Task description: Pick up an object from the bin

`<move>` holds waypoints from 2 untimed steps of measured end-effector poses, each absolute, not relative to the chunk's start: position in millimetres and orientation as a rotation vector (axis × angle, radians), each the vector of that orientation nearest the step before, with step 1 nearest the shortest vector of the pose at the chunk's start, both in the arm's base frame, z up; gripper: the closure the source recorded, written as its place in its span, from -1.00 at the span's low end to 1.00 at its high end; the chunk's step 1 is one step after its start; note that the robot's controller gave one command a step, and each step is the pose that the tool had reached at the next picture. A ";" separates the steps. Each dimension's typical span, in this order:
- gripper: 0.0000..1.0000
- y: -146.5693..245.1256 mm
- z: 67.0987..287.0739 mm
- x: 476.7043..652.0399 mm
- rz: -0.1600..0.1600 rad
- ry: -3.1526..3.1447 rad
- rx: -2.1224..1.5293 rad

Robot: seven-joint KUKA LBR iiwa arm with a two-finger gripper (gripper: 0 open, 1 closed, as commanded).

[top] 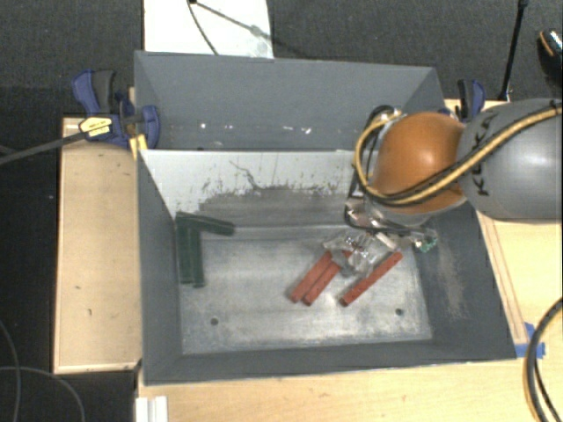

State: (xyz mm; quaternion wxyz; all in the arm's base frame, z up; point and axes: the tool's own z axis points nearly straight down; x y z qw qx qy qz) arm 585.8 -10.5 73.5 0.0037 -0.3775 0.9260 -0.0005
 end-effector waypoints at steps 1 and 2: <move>-1.00 -10.7 70.9 583.8 0.002 2.910 -1.181; 1.00 -10.5 72.8 585.3 0.000 2.906 -1.177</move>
Offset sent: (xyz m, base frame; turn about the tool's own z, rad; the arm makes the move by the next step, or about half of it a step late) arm 0.0000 0.0000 0.0000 0.0000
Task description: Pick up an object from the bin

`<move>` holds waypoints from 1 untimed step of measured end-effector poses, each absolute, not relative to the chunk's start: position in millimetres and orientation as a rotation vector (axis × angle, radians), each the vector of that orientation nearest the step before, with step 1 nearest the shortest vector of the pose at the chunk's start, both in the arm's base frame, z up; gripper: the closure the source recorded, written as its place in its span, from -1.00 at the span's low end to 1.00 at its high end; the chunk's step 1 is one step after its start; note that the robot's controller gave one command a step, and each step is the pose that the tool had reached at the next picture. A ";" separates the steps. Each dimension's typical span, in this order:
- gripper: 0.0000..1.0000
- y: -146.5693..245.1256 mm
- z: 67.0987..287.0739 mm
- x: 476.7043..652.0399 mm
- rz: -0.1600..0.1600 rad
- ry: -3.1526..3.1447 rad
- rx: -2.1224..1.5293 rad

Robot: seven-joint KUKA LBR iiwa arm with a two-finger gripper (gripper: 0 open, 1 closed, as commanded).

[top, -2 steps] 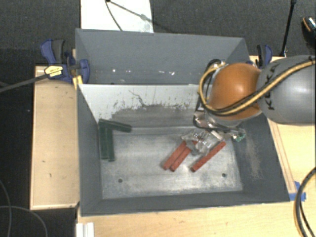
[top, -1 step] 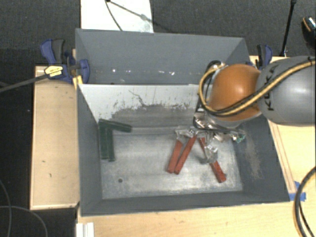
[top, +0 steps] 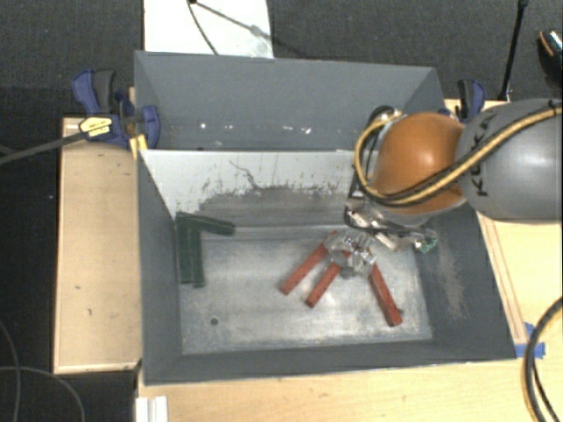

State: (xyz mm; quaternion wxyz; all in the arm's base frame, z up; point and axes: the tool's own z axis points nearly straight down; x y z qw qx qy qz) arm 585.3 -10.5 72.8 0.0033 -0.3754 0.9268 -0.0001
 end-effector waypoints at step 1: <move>1.00 -15.4 168.0 582.4 -0.006 2.785 -1.433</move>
Offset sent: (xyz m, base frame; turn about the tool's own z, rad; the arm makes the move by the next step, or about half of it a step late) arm -0.0053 -0.0049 0.0910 -0.1825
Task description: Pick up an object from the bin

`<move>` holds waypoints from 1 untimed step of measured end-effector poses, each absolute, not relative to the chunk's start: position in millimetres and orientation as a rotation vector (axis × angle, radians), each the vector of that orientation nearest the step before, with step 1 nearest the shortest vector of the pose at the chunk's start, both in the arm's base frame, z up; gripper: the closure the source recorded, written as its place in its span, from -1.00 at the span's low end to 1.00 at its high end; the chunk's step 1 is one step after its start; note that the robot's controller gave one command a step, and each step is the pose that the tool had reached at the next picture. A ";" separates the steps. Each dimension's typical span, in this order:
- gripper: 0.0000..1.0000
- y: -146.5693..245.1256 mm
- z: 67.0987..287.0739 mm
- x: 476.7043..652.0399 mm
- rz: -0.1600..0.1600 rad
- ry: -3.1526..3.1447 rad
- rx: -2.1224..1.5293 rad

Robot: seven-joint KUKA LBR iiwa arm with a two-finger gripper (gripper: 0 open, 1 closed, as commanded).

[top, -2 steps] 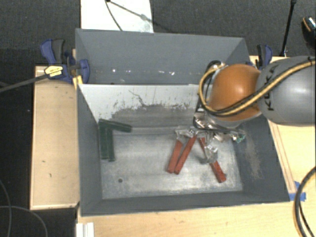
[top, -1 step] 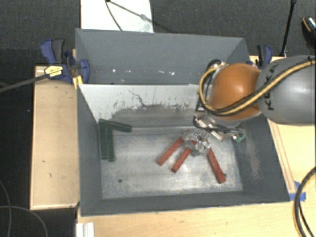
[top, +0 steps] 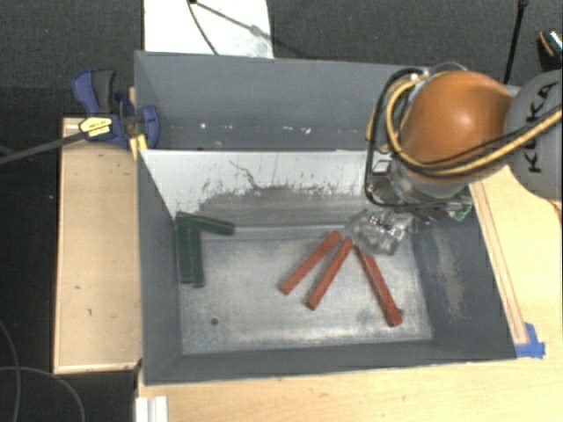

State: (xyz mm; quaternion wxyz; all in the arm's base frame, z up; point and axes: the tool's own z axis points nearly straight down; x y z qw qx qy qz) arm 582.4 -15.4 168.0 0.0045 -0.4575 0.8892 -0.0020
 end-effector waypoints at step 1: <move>-1.00 -14.9 164.3 580.6 0.002 2.794 -1.431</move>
Offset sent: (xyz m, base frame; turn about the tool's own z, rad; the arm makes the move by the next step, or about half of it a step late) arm 0.0000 0.0000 0.0000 0.0000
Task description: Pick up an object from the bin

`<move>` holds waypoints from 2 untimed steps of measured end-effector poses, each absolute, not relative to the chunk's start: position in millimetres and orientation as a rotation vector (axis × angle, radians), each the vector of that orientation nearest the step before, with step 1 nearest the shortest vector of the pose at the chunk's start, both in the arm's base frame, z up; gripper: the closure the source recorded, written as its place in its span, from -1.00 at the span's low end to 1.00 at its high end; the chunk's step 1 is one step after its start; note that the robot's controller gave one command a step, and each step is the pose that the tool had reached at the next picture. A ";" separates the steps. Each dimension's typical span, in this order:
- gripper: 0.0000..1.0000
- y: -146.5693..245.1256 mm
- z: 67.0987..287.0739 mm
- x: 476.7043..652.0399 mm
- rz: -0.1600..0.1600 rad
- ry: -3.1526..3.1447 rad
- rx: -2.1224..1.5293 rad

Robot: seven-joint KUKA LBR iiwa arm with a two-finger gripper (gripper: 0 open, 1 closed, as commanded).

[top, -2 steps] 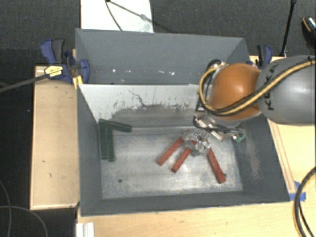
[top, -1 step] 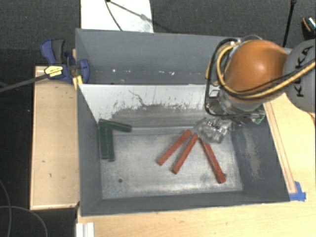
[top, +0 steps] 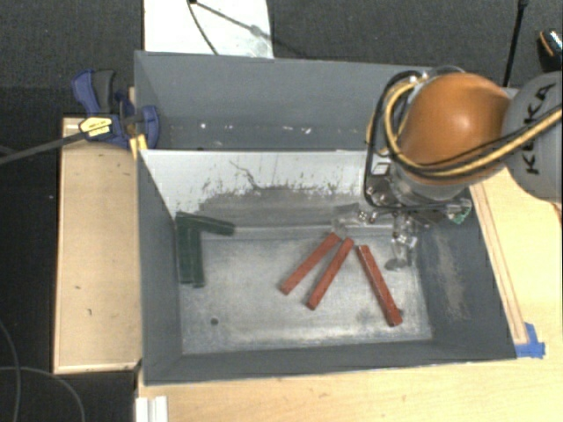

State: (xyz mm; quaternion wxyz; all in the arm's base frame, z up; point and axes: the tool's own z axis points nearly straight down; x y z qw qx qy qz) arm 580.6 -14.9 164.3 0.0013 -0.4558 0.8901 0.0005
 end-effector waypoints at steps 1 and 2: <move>-1.00 -42.1 171.8 552.8 -0.001 2.701 -1.604; -1.00 2.8 84.7 566.6 0.008 2.264 -2.180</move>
Offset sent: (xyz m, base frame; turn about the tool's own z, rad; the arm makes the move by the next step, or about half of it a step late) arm -0.0279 -0.0256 0.0070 -0.1298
